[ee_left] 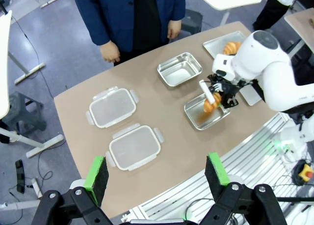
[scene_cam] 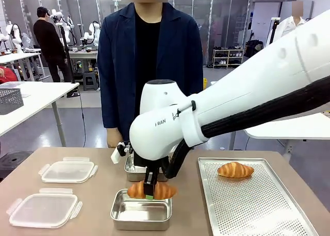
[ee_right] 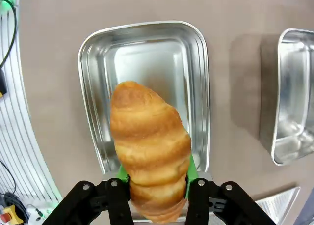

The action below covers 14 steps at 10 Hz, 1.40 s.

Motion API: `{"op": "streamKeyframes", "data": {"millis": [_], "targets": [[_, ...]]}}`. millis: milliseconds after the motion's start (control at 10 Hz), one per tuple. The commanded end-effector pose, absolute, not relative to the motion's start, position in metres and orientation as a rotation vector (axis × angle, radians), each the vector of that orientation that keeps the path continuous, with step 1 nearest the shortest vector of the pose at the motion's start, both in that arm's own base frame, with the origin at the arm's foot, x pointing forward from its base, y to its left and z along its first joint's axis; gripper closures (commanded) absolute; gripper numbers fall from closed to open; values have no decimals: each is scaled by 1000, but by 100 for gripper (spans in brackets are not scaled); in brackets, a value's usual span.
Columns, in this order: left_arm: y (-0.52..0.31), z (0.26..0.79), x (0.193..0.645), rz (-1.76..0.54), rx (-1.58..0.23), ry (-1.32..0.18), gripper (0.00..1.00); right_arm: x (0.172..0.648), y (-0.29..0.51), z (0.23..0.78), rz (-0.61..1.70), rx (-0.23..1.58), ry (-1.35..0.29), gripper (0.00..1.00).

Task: Place the bread into the airtight container.
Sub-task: Pick up a Butter Roll and place it into an empty Airtight Container.

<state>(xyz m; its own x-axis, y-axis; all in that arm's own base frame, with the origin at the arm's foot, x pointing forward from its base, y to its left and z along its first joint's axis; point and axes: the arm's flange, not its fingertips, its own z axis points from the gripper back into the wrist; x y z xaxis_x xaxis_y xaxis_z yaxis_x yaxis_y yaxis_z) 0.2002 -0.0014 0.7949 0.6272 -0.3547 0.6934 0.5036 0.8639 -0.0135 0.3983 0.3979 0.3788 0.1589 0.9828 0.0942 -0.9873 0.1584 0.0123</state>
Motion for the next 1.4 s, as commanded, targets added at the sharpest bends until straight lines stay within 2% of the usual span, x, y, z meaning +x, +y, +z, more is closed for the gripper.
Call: {"op": "streamKeyframes", "data": {"millis": [0,100,200,300,400,1300], "targets": [[-1,795,200,-509,-213,-743,0,404,413,363,1377,54,-55,53],[-1,795,200,-509,-213,-743,0,404,418,355,1370,45,-43,53],[-1,795,200,-509,-213,-743,0,403,421,351,1378,40,-36,46],[-1,795,200,-509,-213,-743,0,401,423,348,1384,34,-25,12],[-1,795,200,-509,-213,-743,0,403,422,347,1383,39,-32,1],[-1,795,200,-509,-213,-743,0,407,418,351,1398,62,-37,0]]}}
